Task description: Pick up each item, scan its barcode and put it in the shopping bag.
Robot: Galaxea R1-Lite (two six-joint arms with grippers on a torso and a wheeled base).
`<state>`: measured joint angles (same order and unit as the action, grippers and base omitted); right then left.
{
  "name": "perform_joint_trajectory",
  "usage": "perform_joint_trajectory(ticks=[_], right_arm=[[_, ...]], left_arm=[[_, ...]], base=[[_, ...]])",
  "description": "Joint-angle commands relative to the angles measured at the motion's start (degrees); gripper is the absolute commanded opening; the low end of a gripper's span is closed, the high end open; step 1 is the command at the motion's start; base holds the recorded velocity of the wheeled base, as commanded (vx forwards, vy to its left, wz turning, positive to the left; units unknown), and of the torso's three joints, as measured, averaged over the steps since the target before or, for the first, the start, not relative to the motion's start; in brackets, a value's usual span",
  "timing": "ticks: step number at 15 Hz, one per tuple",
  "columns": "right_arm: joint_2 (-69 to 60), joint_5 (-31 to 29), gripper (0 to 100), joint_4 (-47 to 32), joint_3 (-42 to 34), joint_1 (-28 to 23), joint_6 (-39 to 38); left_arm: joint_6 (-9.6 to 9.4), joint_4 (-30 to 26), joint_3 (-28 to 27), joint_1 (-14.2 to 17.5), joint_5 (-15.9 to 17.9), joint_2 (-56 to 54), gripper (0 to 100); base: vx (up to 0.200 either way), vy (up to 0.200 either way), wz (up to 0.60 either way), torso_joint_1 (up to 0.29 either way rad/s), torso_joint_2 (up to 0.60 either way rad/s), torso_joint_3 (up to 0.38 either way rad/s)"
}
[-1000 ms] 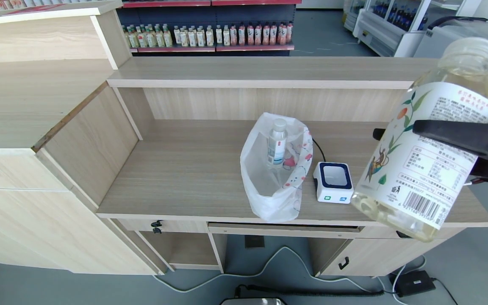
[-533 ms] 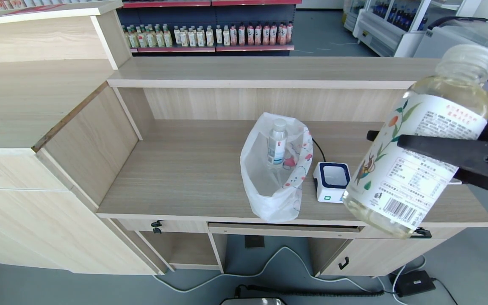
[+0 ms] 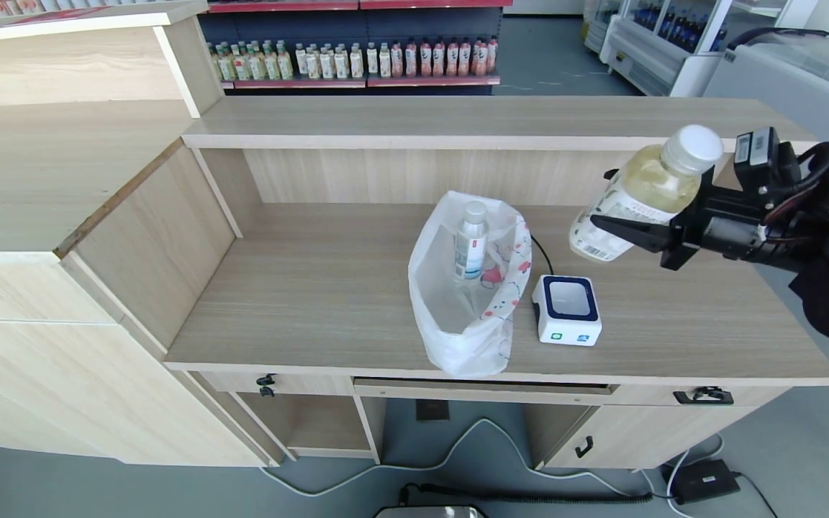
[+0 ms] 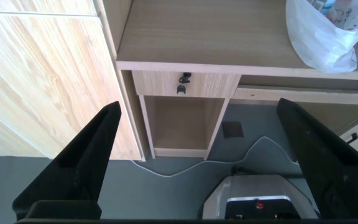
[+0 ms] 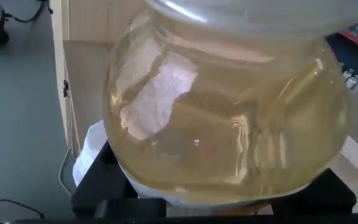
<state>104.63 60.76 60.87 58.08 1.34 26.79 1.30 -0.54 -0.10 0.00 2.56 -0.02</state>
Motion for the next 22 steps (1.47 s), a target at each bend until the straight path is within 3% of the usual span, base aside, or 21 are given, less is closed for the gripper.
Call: perform_joint_trajectory(ticks=[1, 4, 6, 12, 22], right_arm=[[14.20, 0.15, 0, 4.44, 10.30, -2.66, 6.25], [18.85, 0.41, 0, 7.77, 11.45, -2.66, 11.70], [20.96, 0.41, 0, 7.25, 10.13, -3.89, 19.35], [24.22, 0.41, 0, 7.16, 9.60, -5.47, 32.18], [28.87, 0.33, 0, 10.24, 12.41, -4.59, 33.32]], left_arm=[[0.01, 0.01, 0.01, 0.00, -0.01, 0.02, 100], [0.01, 0.01, 0.01, 0.00, -0.01, 0.02, 100], [0.01, 0.01, 0.01, 0.00, -0.01, 0.02, 100], [0.01, 0.01, 0.01, 0.00, -0.01, 0.02, 100], [0.01, 0.01, 0.01, 0.00, -0.01, 0.02, 100]], base=[[0.000, 0.000, 0.00, 0.000, 0.00, 0.000], [0.000, 0.000, 0.00, 0.000, 0.00, 0.000], [0.000, 0.000, 0.00, 0.000, 0.00, 0.000], [0.000, 0.000, 0.00, 0.000, 0.00, 0.000], [0.000, 0.000, 0.00, 0.000, 0.00, 0.000]])
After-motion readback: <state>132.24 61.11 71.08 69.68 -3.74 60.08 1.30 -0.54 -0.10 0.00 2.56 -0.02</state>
